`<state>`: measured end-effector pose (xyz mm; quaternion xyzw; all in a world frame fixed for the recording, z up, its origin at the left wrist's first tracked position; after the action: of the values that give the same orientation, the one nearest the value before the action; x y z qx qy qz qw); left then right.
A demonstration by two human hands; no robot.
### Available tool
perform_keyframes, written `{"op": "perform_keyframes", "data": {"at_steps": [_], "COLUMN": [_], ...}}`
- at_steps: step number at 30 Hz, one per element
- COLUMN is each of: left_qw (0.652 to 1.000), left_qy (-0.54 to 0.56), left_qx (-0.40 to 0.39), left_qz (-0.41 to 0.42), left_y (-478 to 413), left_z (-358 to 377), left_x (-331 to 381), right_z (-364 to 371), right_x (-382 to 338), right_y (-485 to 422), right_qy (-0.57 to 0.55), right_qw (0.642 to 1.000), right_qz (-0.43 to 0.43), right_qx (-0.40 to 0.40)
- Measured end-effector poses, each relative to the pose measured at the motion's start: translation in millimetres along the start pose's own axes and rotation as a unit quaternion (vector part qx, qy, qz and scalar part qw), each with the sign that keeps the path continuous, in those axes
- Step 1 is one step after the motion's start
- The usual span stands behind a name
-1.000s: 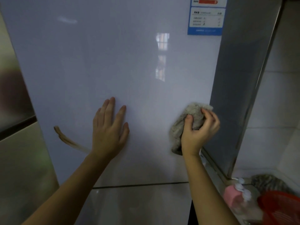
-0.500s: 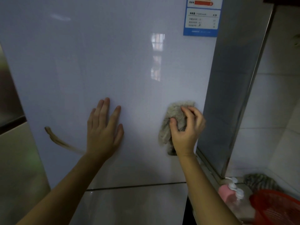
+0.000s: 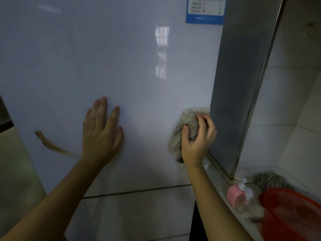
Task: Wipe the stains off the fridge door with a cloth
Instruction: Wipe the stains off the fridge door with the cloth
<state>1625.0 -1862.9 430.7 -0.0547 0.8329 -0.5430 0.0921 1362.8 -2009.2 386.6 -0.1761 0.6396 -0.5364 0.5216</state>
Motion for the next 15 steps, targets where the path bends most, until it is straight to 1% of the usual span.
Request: {"op": "perform_keyframes", "data": {"at_steps": [4,6,15], "left_qw": [1.0,1.0,0.999], "left_qy": [-0.004,-0.003,-0.01], "left_qx": [-0.008,-0.014,-0.031], "left_qz": [0.009,0.014,0.038], "left_y": [0,0,5], "left_z": [-1,-2,-8], "left_x": [-1,0,-11], "right_z": [4,4,5], "right_x": [5,7,8], "right_y": [21,21,23], "right_qy": [0.029,0.035,0.016], "right_qw": [0.997,0.995,0.996], "right_qz": [-0.042,-0.053,-0.058], "right_qx": [-0.059,-0.073,-0.069]}}
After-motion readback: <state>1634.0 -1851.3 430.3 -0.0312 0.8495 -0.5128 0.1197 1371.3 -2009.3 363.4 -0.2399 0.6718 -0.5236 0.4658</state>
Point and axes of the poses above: each hand's wrist, its own y-axis away from the middle knuckle, its own z-axis out of the palm, x = y × z, the point moved 9 cm from there along -y, towards the middle knuckle, and after that the axes turned 1 degree about z, right-handed, at the moved point
